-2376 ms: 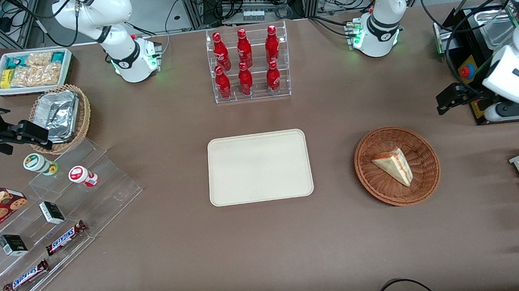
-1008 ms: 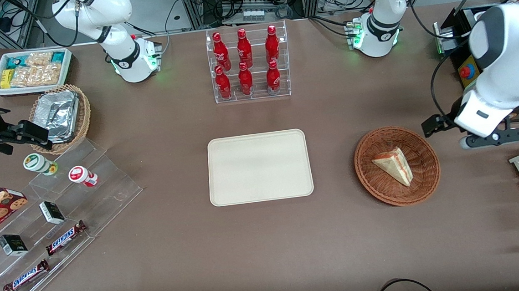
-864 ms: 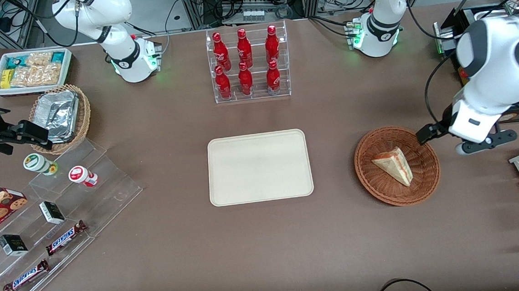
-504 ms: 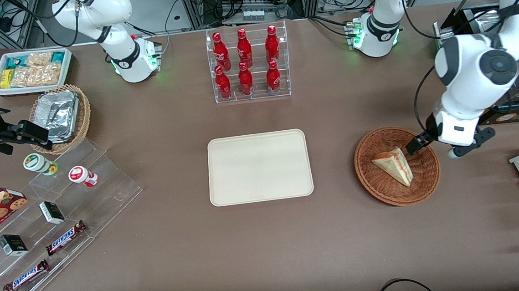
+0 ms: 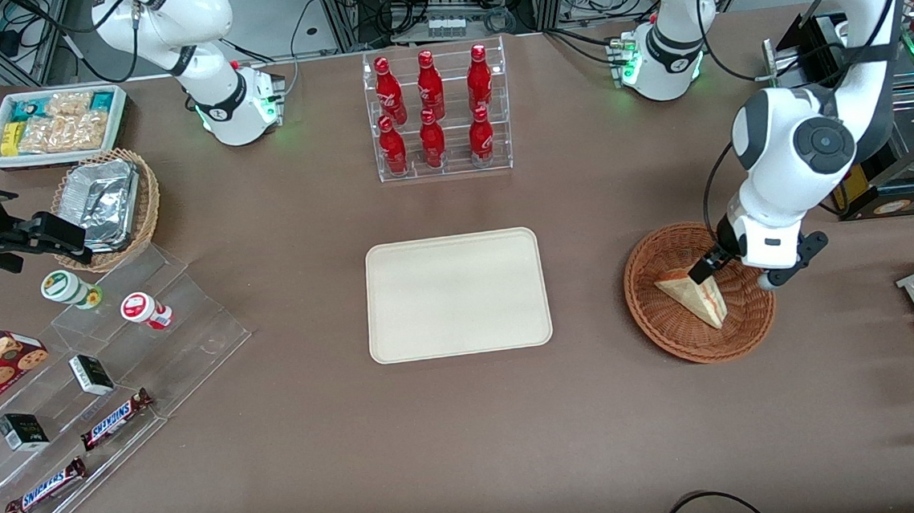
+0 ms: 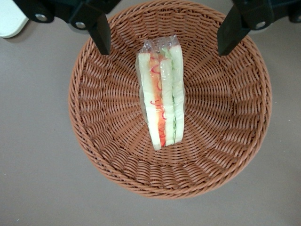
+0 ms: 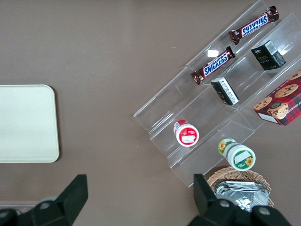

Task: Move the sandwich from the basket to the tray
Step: 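Lower the open left gripper over the wrapped sandwich in the basket, then close the left gripper on the sandwich and lift it, then carry the sandwich with the left gripper over the cream tray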

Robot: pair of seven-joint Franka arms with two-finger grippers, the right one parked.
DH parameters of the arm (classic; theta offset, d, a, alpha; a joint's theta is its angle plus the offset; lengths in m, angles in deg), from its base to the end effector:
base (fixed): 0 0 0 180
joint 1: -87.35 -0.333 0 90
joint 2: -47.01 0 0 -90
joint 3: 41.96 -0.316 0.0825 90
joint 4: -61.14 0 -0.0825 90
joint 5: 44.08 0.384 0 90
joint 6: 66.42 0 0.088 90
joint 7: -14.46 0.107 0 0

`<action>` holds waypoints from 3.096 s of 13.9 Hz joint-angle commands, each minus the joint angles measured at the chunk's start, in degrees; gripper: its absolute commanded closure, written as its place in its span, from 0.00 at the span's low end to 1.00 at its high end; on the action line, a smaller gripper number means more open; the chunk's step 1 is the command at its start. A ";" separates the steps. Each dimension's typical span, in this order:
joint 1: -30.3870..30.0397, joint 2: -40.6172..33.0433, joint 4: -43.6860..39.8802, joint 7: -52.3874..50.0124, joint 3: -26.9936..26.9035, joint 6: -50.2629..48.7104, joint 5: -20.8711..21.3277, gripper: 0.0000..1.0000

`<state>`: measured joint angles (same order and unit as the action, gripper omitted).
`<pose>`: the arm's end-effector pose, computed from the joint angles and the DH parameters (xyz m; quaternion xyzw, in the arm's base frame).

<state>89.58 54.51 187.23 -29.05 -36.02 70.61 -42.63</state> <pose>0.5468 -0.0778 0.3294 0.9549 0.2954 0.0283 0.0113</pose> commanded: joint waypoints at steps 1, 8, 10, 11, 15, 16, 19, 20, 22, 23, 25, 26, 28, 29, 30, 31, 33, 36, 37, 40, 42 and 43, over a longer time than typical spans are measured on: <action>0.15 1.54 0.38 -1.83 0.04 2.10 1.19 0.00; -0.20 5.94 0.91 -2.01 0.04 5.96 1.19 0.00; -0.20 6.99 1.09 -2.01 0.04 6.23 1.10 0.00; -0.20 7.61 1.09 -2.01 0.04 6.75 1.10 0.00; -0.38 9.10 1.00 -1.92 0.04 7.46 1.10 0.43; -0.38 9.19 0.91 -1.92 0.04 7.37 1.10 0.58; -0.29 7.88 0.30 -1.66 -0.13 6.50 1.10 0.81; -0.29 7.01 -0.14 -1.31 -0.22 5.54 1.19 0.81; -0.12 5.33 -4.34 -1.22 -0.22 -1.20 1.27 0.81; 0.15 4.81 -7.67 -1.22 -0.14 -6.90 2.32 0.81; 1.81 4.54 -14.96 -1.57 0.30 -16.84 4.35 0.81; 3.21 4.88 -18.22 -1.57 0.30 -19.93 4.35 0.81; 6.46 5.33 -23.41 -1.22 0.39 -23.55 4.26 0.81; 8.31 6.11 -25.70 -1.05 0.39 -24.52 4.26 0.81; 10.85 7.51 -28.33 -1.57 0.39 -25.75 4.09 0.81; 13.05 8.48 -29.66 -1.66 0.39 -26.72 4.09 0.81; 16.40 10.06 -31.34 -1.22 0.39 -27.08 4.00 0.81; 22.54 13.66 -34.24 -1.57 0.39 -26.73 3.65 0.81; 24.56 15.24 -35.55 -1.66 0.39 -26.47 3.56 0.81; 29.40 21.39 -41.87 -1.49 0.39 -26.47 3.65 0.81; 32.48 24.56 -44.08 -1.48 0.39 -26.12 3.82 0.81; 33.62 26.06 -44.96 -1.40 0.39 -25.24 3.74 0.81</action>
<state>120.62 76.41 147.05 -30.13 -34.84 45.51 -39.42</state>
